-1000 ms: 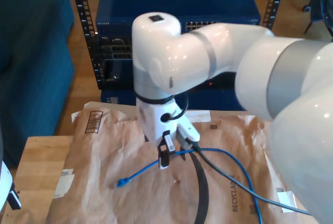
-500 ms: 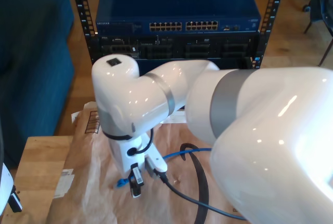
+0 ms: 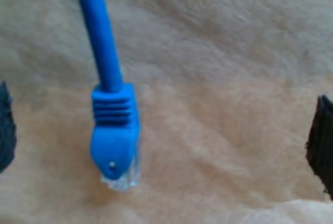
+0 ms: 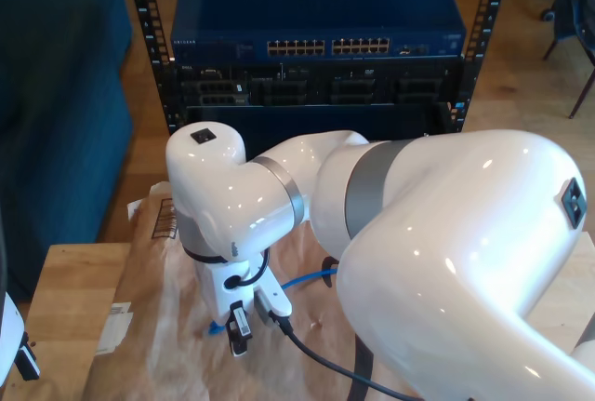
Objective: Grab the cable and plug it in
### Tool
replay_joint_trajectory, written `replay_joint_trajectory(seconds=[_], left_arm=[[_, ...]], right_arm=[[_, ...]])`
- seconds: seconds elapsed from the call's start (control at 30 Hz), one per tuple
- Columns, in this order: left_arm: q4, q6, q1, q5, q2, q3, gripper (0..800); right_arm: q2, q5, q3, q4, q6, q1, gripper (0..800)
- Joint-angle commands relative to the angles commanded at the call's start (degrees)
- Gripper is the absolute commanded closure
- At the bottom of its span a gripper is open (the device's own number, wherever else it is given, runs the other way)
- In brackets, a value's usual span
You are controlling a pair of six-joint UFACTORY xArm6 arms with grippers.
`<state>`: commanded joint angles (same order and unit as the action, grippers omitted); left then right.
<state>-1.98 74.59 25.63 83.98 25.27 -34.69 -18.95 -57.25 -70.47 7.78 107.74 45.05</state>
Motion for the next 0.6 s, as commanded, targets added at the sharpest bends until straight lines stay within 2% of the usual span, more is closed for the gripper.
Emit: replay_joint_trajectory(seconds=[0.2, 0.27, 0.43, 0.6], left_arm=[[0.0, 0.0, 0.1, 0.0, -0.2, 0.0, 0], [0.0, 0.0, 0.1, -0.1, -0.3, 0.0, 0], [0.0, 0.0, 0.1, -0.2, -0.4, 0.0, 0], [0.0, 0.0, 0.1, -0.2, -0.5, 0.0, 0]], right_arm=[[-0.7, 1.6, 0.3, -0.1, 0.1, -1.2, 94], [-0.7, 1.7, 0.3, -0.1, 0.1, -1.4, 150], [-0.6, 1.6, 0.3, -0.1, 1.6, -1.4, 221], [-0.5, 1.6, 0.4, -0.2, 1.6, -1.4, 266]])
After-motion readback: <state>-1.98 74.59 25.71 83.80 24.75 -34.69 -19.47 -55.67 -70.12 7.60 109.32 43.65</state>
